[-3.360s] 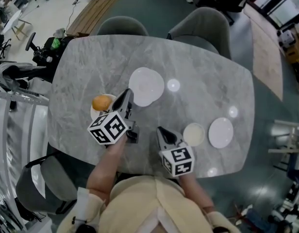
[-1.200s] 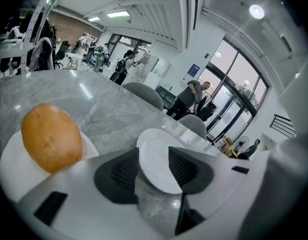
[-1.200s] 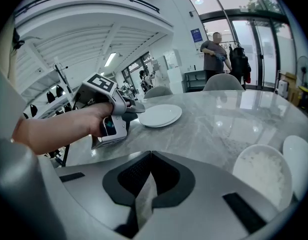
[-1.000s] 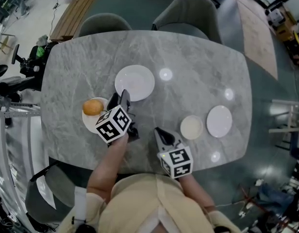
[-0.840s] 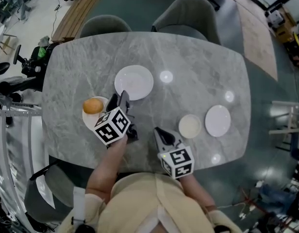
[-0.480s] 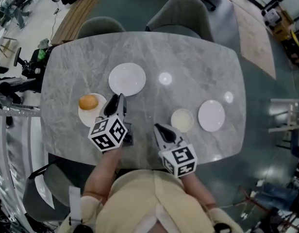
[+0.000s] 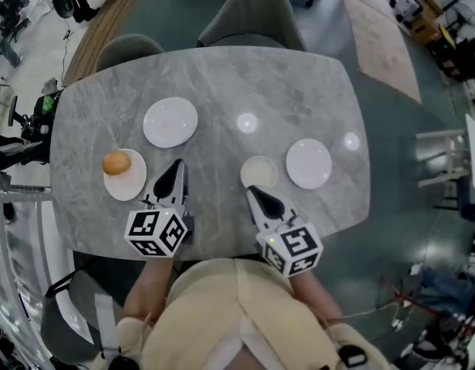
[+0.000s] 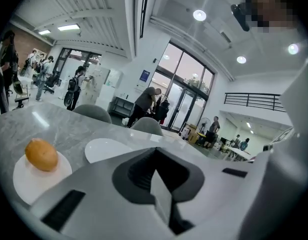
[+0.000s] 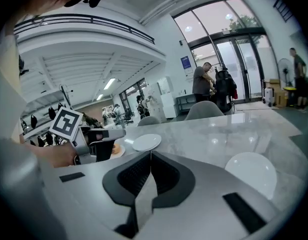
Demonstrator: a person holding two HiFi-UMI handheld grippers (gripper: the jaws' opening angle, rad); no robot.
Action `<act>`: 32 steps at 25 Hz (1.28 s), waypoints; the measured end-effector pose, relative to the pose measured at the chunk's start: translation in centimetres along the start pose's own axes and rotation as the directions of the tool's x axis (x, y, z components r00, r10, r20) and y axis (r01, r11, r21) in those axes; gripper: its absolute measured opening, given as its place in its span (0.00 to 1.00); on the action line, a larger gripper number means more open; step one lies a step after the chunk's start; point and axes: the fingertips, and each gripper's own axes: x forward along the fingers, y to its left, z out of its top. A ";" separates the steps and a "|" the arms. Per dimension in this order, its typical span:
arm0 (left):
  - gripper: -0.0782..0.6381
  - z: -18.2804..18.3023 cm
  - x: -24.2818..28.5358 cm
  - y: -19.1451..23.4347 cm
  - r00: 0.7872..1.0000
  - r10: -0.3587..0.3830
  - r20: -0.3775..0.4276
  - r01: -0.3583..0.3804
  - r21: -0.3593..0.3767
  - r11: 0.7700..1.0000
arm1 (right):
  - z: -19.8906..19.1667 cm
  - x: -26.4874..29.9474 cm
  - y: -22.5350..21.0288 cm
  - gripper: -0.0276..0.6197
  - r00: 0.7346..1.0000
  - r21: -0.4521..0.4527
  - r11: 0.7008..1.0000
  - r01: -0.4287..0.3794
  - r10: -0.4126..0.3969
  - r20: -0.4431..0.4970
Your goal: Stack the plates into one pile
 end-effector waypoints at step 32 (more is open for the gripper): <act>0.11 -4.2 2.7 -11.7 0.940 -0.277 -0.197 0.300 0.095 0.949 | -4.2 -12.5 -14.8 0.22 0.873 0.329 0.828 0.455 -0.487 0.016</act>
